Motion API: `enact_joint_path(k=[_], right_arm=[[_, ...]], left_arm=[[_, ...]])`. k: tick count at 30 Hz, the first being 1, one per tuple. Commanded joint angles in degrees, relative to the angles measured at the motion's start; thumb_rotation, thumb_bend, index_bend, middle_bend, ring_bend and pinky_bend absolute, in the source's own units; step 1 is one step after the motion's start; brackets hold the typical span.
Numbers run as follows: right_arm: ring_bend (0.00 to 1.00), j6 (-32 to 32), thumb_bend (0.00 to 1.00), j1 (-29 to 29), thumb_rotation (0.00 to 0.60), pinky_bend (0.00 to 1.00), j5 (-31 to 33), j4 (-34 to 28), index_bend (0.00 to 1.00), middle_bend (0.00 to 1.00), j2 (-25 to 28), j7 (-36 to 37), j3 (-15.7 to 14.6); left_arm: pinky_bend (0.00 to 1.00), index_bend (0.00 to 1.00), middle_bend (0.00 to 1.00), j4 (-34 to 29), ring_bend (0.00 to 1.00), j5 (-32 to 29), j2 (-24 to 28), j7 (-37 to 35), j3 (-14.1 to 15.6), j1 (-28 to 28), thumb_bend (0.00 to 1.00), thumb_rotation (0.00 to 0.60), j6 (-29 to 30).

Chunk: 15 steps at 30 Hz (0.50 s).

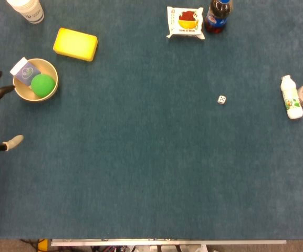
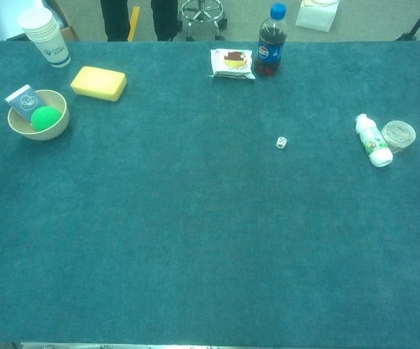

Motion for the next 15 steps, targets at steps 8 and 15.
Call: enact_joint_path(k=[8, 15], right_arm=[[0.38, -5.8, 1.00, 3.4, 0.600, 0.64, -0.1, 1.8, 0.43, 0.46, -0.4, 2.1, 1.1], [0.38, -8.3, 1.00, 5.1, 0.600, 0.64, -0.3, 1.1, 0.43, 0.46, 0.5, 2.3, 1.6]], left_arm=[[0.04, 0.15, 0.00, 0.1, 0.00, -1.4, 0.2, 0.2, 0.5, 2.1, 0.00, 0.600, 1.4], [0.04, 0.15, 0.00, -1.6, 0.00, -1.2, 0.7, 1.9, 0.4, 2.5, 0.00, 0.600, 2.1]])
